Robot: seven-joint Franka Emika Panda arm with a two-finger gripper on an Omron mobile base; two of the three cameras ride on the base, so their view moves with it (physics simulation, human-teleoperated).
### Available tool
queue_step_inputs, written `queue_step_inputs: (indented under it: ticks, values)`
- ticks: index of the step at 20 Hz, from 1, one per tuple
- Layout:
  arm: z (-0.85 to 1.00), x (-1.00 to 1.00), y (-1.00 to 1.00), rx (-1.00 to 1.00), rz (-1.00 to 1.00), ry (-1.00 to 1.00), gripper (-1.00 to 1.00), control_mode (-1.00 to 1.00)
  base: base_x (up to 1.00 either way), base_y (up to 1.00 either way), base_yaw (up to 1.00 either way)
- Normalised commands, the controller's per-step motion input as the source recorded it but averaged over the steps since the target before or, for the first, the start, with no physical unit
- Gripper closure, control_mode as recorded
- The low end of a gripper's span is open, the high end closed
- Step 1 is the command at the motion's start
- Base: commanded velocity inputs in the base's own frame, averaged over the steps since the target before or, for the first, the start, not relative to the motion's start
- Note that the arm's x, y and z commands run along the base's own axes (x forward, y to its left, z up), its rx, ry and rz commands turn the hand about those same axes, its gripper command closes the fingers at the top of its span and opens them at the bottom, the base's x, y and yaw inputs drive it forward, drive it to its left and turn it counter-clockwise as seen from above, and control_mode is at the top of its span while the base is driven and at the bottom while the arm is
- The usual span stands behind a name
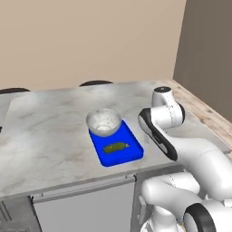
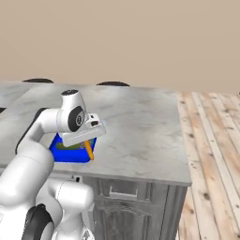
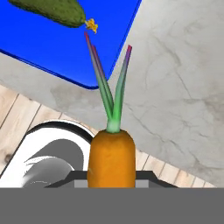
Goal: Place the two vegetables and bowl onto the tray for setting up a vegetable dip station.
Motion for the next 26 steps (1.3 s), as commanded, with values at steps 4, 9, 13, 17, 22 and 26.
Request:
queue_step_inputs:
  ticks: [4,9,13,17,22,26]
  values:
    - [0.0,0.0,0.0,0.0,0.0,0.0,1.0,1.0,0.35,0.26,-0.3]
    - [0.0,0.0,0.0,0.0,0.0,0.0,1.0,1.0,0.37,0.25,-0.13]
    - [0.0,0.0,0.0,0.0,0.0,0.0,1.0,1.0,0.35,0.15,0.0]
    - [0.0,0.0,0.0,0.0,0.0,0.0,1.0,1.0,0.24,0.06,0.0]
    - [0.0,0.0,0.0,0.0,0.0,0.0,1.0,1.0,0.27,0.03,0.0]
    - [0.0,0.0,0.0,0.0,0.0,0.0,1.0,1.0,0.02,0.0,0.0]
